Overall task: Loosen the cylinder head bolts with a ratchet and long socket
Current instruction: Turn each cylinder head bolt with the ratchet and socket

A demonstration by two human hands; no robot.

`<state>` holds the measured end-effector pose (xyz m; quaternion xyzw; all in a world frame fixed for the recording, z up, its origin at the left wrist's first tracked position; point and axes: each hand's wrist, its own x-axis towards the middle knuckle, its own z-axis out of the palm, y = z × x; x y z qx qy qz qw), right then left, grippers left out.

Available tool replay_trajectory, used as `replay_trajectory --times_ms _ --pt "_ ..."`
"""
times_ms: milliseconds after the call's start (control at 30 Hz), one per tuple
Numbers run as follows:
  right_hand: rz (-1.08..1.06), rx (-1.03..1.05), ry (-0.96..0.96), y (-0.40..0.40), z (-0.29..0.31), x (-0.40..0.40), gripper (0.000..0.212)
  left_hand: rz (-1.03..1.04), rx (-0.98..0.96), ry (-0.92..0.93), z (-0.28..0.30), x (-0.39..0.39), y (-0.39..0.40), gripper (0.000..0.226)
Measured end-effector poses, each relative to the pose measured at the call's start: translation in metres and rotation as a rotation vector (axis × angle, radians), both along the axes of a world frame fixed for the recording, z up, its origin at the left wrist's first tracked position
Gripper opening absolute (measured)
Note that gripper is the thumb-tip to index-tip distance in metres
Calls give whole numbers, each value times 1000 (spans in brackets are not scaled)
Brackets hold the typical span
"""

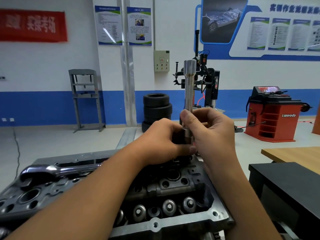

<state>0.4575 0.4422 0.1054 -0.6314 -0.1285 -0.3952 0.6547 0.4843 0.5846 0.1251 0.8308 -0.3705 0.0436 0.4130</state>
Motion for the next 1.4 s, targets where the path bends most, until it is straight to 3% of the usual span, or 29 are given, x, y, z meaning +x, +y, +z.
replay_trajectory --times_ms 133,333,567,667,767,967,1133,1400 --pt "26 -116 -19 2 3 -1 18 -24 -98 33 1 -2 1 12" --pt "92 -34 6 3 3 -2 13 -11 -131 25 0 -2 1 21" --pt "65 -108 -25 2 3 0 19 -65 -91 97 0 1 3 16" --pt "118 -46 -40 3 3 0 21 -33 -113 73 -1 1 2 17" --pt "166 23 -24 3 4 -1 8 -17 -129 75 -1 0 0 20" --pt "-36 -8 -20 1 1 0 26 -41 18 45 2 -1 2 19" --pt "85 -10 -36 -1 0 1 9 -15 97 8 1 1 2 17" --pt "123 77 30 2 2 -4 16 17 105 -27 -2 4 0 15"
